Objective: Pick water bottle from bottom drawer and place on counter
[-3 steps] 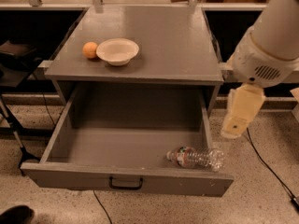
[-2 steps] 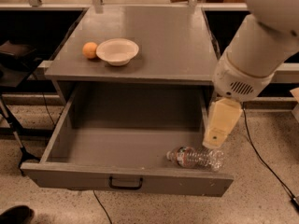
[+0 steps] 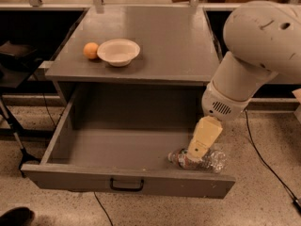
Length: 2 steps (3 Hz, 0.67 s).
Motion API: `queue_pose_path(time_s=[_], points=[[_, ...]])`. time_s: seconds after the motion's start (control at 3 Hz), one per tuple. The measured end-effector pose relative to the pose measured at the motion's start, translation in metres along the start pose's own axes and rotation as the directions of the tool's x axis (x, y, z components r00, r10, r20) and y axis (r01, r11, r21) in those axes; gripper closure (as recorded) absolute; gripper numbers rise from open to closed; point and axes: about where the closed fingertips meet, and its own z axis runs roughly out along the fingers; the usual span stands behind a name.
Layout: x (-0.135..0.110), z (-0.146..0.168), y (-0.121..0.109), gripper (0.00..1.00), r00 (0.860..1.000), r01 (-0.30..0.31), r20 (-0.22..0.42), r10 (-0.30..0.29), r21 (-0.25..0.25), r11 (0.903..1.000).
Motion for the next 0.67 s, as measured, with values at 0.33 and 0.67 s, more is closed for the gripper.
queue_pose_path(time_s=[0.33, 0.67], points=[[0.005, 0.029, -0.002, 0.00, 0.998, -0.061, -0.019, 0.060, -0.050, 0.9969], [0.012, 0.052, -0.004, 0.00, 0.993, -0.111, -0.044, 0.108, -0.086, 0.9901]])
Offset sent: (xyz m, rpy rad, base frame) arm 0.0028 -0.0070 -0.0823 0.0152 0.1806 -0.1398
